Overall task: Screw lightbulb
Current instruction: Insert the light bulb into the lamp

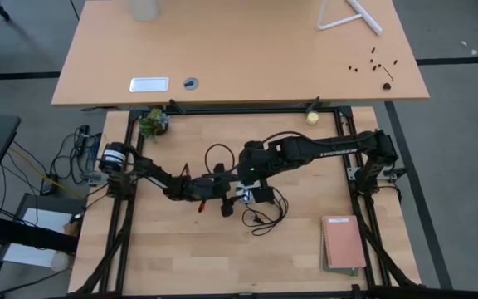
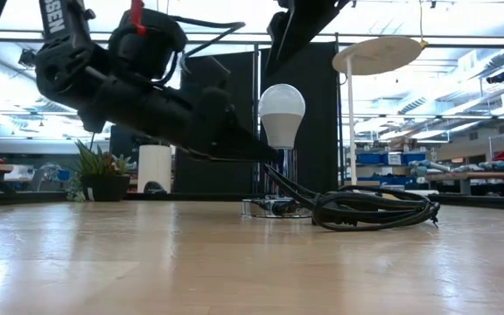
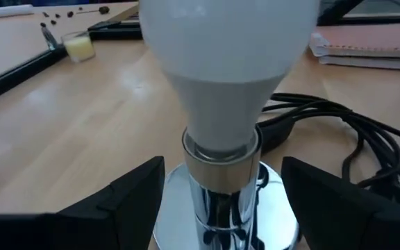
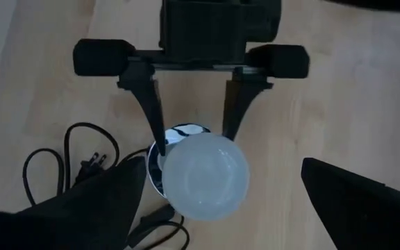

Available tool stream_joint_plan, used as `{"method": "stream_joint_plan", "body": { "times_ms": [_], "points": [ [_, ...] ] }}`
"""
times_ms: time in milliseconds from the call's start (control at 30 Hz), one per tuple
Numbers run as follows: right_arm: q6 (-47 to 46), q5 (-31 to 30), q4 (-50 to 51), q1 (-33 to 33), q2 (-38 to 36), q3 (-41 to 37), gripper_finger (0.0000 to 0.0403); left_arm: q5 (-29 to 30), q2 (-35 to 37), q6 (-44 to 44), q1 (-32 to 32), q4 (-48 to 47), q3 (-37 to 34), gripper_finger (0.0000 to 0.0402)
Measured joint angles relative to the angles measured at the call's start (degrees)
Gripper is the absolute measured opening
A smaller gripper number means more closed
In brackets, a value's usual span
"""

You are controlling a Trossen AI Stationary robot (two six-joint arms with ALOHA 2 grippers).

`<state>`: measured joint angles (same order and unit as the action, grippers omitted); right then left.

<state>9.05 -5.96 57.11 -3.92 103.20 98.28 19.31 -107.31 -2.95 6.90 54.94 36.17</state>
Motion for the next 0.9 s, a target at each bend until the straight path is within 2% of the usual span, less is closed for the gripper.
{"method": "stream_joint_plan", "body": {
  "times_ms": [233, 500, 900],
  "points": [
    [1.5, 0.1, -0.9, 0.7, 0.1, 0.0, 0.0394, -1.0, 0.0, 2.2, -2.4, -0.8, 0.3, 0.0294],
    [1.6, 2.8, -0.6, 2.7, 1.9, -0.1, 0.0394, -8.6, -0.1, 2.4, -4.3, -1.0, 1.1, 0.0294],
    [1.0, 3.0, 1.2, 2.6, 2.6, 0.0, 0.0394, -8.7, -8.3, 2.5, -4.3, -1.5, 7.4, 0.0294]
  ]
}}
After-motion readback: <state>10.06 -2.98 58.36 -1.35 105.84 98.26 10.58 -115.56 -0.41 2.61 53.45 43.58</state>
